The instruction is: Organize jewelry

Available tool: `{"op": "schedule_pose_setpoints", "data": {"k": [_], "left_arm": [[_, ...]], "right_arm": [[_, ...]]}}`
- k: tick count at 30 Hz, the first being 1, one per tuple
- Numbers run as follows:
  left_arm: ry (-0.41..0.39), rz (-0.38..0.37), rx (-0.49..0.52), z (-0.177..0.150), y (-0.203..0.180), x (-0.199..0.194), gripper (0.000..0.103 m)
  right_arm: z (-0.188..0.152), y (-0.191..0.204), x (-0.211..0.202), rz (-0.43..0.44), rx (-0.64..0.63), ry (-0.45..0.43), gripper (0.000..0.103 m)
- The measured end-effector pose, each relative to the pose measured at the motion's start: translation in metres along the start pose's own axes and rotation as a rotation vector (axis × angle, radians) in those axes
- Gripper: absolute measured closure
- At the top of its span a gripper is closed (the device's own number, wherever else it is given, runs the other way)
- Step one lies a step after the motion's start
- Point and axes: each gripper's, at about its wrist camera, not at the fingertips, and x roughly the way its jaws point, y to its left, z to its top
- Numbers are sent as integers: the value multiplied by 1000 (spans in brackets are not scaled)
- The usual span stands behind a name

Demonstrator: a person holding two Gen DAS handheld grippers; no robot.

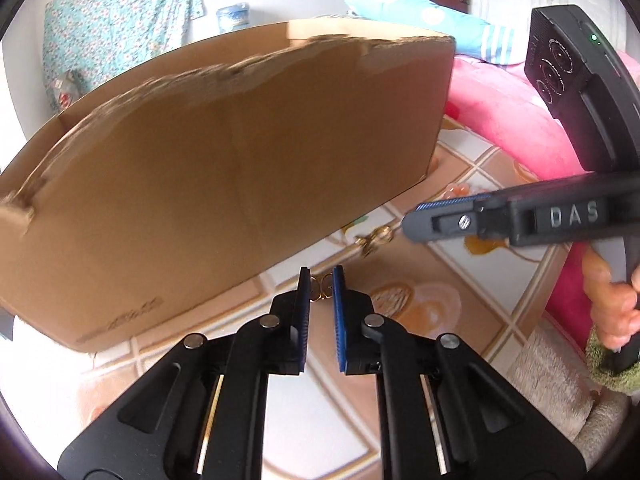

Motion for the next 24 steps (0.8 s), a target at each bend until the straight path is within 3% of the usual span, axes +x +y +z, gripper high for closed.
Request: {"op": "schedule_pose_setpoints", "data": {"k": [12, 16, 24], "left_arm": [[-7, 72, -96, -23, 22, -19, 92], [-23, 38, -144, -24, 31, -19, 91], [-42, -58, -236, -26, 45, -19, 87]], "right_arm": [[-2, 30, -3, -32, -69, 12, 87], [-2, 41, 3, -31, -87, 30, 81], [2, 57, 12, -36, -112, 50, 81]]}}
